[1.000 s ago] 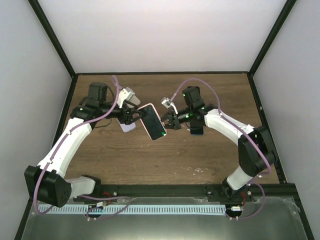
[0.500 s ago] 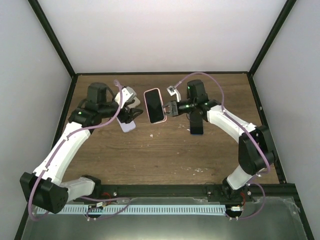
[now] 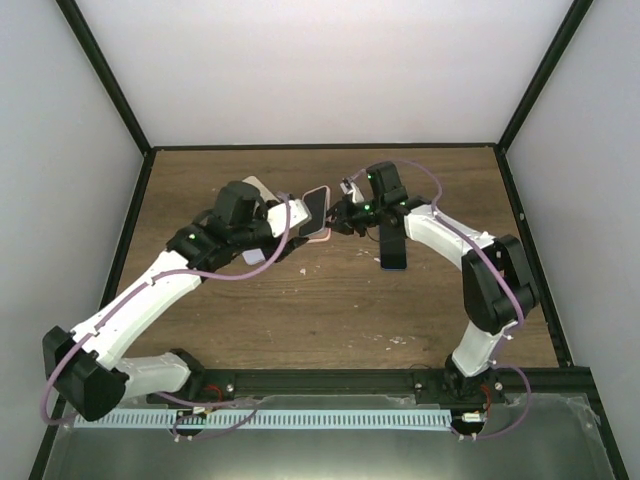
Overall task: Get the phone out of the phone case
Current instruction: Remove the phone case from the phone.
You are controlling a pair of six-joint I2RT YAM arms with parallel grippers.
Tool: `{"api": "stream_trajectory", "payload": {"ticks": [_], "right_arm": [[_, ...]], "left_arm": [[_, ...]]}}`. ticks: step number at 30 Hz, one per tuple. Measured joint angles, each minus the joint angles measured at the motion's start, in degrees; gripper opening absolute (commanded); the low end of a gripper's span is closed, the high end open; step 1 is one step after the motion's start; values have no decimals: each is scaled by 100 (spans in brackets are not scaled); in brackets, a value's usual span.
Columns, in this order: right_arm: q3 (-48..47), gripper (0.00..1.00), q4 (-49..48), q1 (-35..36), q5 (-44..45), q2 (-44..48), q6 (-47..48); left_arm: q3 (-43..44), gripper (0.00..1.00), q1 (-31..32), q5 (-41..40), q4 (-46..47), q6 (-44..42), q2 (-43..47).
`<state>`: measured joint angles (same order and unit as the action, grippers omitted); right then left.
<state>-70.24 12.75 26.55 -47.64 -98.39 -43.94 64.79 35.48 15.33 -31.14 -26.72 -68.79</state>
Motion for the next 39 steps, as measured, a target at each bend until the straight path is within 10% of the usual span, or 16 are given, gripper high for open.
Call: {"api": "stream_trajectory", "payload": {"ticks": [39], "right_arm": [[577,1,-813,-17,-509,-57,-1869]], "left_arm": [[-348,38,1102,-3014,1665,-1062,-1443]]}}
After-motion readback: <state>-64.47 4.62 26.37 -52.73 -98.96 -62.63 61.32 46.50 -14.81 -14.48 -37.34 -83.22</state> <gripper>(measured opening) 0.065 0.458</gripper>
